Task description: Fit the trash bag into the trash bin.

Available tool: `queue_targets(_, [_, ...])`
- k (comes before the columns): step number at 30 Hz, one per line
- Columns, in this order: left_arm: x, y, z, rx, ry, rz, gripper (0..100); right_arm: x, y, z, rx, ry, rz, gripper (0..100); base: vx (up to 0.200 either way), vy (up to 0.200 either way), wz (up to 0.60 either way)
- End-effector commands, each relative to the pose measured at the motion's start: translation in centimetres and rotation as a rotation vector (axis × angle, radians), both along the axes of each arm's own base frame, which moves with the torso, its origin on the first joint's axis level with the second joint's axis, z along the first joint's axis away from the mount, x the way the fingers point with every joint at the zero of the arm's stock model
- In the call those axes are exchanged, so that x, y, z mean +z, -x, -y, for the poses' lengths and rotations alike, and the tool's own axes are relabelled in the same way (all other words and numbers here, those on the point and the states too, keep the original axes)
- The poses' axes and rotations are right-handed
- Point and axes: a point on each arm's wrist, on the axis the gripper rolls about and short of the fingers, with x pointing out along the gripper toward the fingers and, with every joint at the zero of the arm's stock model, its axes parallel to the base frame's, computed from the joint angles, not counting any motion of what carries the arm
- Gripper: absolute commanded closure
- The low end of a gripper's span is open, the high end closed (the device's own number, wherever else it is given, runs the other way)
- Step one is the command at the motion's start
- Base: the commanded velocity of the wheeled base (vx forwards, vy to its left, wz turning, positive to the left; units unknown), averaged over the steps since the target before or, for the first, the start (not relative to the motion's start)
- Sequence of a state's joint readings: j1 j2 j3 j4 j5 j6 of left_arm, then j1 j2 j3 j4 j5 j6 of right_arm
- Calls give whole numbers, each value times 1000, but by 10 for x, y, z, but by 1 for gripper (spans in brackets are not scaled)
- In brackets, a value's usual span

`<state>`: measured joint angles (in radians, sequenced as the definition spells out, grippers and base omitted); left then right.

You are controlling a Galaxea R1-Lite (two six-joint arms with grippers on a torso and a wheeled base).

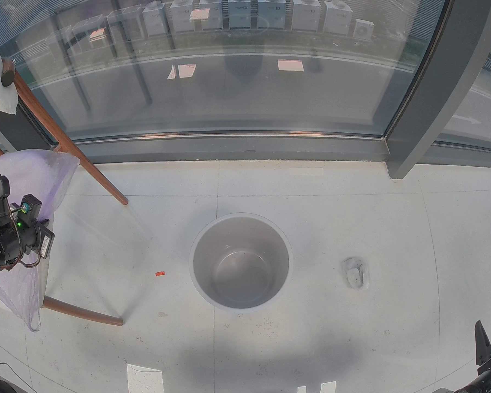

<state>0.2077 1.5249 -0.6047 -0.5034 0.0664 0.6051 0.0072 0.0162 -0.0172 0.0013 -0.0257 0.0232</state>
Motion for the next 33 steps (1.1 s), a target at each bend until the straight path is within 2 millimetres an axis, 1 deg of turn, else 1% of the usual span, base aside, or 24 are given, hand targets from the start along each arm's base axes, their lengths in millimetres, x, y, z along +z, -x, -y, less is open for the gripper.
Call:
queue_targets(1, [27, 19, 7, -16, 63, 126, 100, -4, -1, 0, -1, 0, -6, 0, 0, 0, 0])
queue_targets(3, [43, 34, 13, -79, 91, 196, 100, -5, -1, 0, -1, 0, -9, 0, 0, 0, 0])
queue_targets(4, [49, 47, 23, -186, 132, 214, 100, -5, -1, 0, -1, 0, -9, 0, 0, 0, 0])
queue_targets(5, [50, 50, 26, -225, 147, 212, 100, -5, -1, 0, 0, 0, -12, 0, 0, 0, 0])
queue_targets(8, [48, 72, 57, -465, 309, 173, 100, -5, 0, 0, 0, -1, -6, 0, 0, 0, 0])
queue_targets(9, [49, 75, 68, -537, 362, 163, 100, -5, 0, 0, 2, -1, -6, 0, 0, 0, 0])
queue_targets(10, [49, 76, 73, -563, 385, 156, 100, -5, 0, 0, 2, -1, -6, 0, 0, 0, 0])
queue_targets(11, [50, 78, 91, -642, 466, 130, 100, -5, 0, 0, -3, -1, -1, 0, 0, 0, 0])
queue_targets(12, [51, 80, 102, -685, 526, 112, 100, -3, 0, 0, -6, -1, 6, 0, 0, 0, 0])
queue_targets(13, [51, 80, 102, -685, 526, 112, 100, -3, 0, 0, -6, -1, 6, 0, 0, 0, 0])
queue_targets(14, [53, 79, 117, -734, 622, 80, 100, 27, 8, 0, 23, -1, 114, 0, 0, 0, 0])
queue_targets(15, [53, 79, 117, -734, 622, 80, 100, 27, 8, 0, 23, -1, 114, 0, 0, 0, 0])
queue_targets(16, [57, 72, 132, -773, 698, 74, 100, 68, 2, 0, 94, -1, 101, 0, 0, 0, 0])
queue_targets(18, [63, 65, 146, -791, 779, 86, 100, 83, -21, -2, 199, -52, -22, 0, 0, 0, 0])
queue_targets(19, [65, 61, 157, -796, 830, 73, 100, 93, -25, -3, 267, -105, -35, 0, 0, 0, 0])
queue_targets(20, [65, 61, 162, -801, 849, 60, 100, 99, -27, -4, 291, -121, -42, 0, 0, 0, 0])
queue_targets(21, [65, 60, 171, -814, 870, 40, 100, 106, -33, -5, 329, -143, -71, 0, 0, 0, 0])
queue_targets(22, [65, 59, 181, -828, 875, 25, 100, 108, -45, -9, 361, -151, -138, 0, 0, 0, 0])
queue_targets(23, [66, 58, 186, -840, 877, 17, 100, 108, -53, -11, 379, -149, -176, 0, 0, 0, 0])
queue_targets(25, [63, 47, 209, -876, 876, -27, 100, 112, -75, -22, 459, -144, -265, 0, 0, 0, 0])
queue_targets(27, [62, 42, 227, -905, 882, -55, 100, 120, -86, -30, 516, -145, -294, 0, 0, 0, 0])
queue_targets(29, [69, 42, 244, -943, 895, -68, 100, 132, -103, -42, 569, -158, -337, 0, 0, 0, 0])
queue_targets(31, [65, 39, 255, -949, 892, -99, 100, 139, -117, -55, 607, -180, -384, 0, 0, 0, 0])
queue_targets(33, [58, 35, 267, -935, 880, -122, 100, 149, -135, -74, 649, -235, -432, 0, 0, 0, 0])
